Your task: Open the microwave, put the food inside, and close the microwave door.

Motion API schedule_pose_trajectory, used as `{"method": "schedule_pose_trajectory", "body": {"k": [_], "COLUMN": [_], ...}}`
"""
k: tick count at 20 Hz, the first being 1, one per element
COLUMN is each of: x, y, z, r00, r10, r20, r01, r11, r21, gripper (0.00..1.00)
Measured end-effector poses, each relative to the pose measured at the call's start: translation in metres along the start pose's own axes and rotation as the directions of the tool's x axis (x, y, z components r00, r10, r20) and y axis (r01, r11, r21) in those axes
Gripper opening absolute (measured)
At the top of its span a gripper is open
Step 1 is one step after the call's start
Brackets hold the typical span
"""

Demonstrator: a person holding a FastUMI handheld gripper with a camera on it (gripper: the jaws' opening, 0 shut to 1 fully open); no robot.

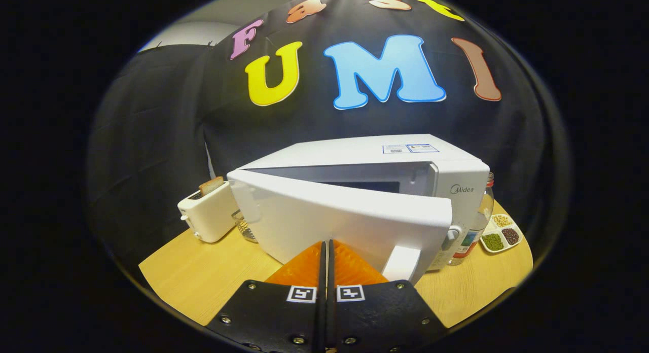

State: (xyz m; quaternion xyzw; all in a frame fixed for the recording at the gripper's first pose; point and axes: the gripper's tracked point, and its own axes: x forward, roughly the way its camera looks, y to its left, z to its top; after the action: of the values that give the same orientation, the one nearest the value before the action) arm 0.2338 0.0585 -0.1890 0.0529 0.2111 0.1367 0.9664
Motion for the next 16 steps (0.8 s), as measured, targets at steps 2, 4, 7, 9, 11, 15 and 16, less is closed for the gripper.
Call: {"method": "schedule_pose_trajectory", "body": {"k": [2, 4, 7, 9, 11, 15, 16], "x": [0.012, 0.022, 0.035, 0.037, 0.039, 0.043, 0.04], "y": [-0.007, -0.018, -0.031, -0.03, -0.029, -0.029, -0.028], "z": [-0.002, 0.01, 0.017, 0.017, 0.017, 0.018, 0.019], "r00": [1.0, 0.999, 0.997, 0.997, 0.996, 0.994, 0.993], "r10": [-0.024, -0.045, -0.076, -0.075, -0.082, -0.107, -0.119], "r20": [0.001, 0.0, -0.004, 0.009, 0.017, 0.008, 0.005], "r01": [0.024, 0.045, 0.076, 0.074, 0.082, 0.107, 0.119], "r11": [1.0, 0.998, 0.994, 0.996, 0.996, 0.994, 0.993], "r21": [0.019, 0.047, 0.08, 0.049, 0.022, 0.018, 0.01], "gripper": [0.0, 0.01, 0.01, 0.0, 0.0, 0.0, 0.01]}}
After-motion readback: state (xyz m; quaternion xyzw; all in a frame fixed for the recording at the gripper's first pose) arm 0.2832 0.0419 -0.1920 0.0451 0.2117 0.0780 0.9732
